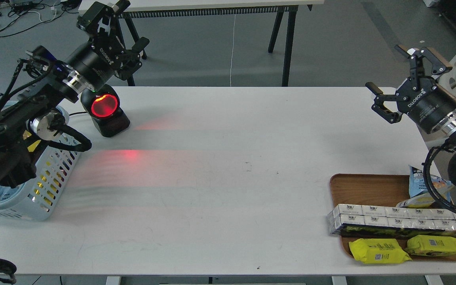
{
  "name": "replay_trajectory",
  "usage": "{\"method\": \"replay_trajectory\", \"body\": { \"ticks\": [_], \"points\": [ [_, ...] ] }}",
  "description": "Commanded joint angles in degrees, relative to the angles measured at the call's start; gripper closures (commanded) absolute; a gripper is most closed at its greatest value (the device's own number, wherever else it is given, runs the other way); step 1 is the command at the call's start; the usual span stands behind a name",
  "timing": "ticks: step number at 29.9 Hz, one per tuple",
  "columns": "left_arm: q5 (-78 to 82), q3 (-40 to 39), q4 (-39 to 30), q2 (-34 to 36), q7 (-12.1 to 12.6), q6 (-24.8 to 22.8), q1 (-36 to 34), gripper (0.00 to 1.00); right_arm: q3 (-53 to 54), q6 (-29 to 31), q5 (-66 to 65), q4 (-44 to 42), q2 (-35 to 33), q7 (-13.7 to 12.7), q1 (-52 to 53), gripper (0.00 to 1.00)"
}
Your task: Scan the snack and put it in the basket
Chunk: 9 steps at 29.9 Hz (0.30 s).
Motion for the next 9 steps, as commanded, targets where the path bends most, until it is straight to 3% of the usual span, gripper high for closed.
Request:
{"method": "replay_trajectory", "body": {
  "ticks": [1, 9],
  "points": [
    [0.0, 0.0, 0.0, 0.0, 0.0, 0.0, -0.1, 0.0, 0.0, 0.0, -0.6, 0.1, 0.2, 0.0, -0.6, 0.01],
    [0.0, 0.0, 0.0, 0.0, 0.0, 0.0, -0.1, 0.0, 1.1, 0.0, -0.5, 0.2, 0.8, 0.1, -0.6, 0.01]
  ]
}}
